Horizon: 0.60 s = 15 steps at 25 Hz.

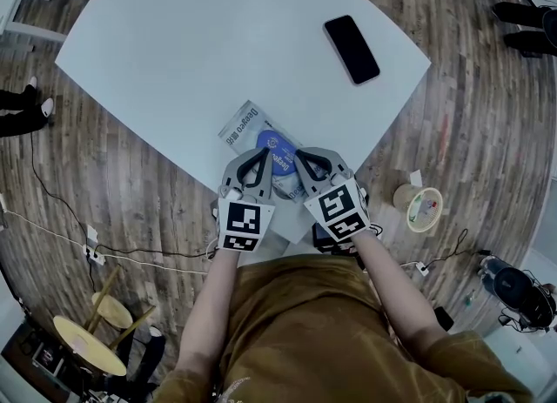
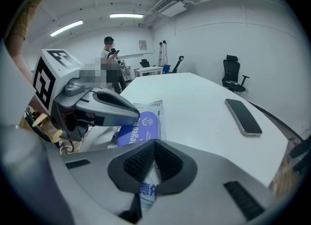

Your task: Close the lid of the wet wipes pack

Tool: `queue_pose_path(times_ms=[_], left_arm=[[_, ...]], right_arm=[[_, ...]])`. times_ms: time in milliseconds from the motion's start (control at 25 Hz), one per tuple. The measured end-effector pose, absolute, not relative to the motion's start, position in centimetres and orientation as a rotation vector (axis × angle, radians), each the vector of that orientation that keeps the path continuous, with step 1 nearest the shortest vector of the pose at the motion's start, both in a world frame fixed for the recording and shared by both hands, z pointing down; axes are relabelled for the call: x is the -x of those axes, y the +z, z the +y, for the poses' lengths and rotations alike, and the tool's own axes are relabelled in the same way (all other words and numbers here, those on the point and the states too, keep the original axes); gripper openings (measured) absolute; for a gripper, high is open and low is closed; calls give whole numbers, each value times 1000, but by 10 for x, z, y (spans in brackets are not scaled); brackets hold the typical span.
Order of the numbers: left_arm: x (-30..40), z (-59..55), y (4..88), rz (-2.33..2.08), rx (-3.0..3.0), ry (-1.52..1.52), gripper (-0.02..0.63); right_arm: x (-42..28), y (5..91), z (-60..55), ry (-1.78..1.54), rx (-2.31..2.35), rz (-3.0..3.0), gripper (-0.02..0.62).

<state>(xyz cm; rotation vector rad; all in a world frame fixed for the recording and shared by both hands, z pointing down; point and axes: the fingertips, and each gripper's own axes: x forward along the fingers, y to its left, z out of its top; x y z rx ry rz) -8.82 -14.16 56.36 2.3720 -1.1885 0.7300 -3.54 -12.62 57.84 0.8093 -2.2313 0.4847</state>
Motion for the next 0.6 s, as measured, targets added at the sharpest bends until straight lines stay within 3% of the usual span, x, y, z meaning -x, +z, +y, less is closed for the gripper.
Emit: queue_pose_path(times_ms=[600], left_arm=[[88,-131,533,-1284,-2394,700,6]], right_arm=[[15,541,-127,445,-958,-2305,9]])
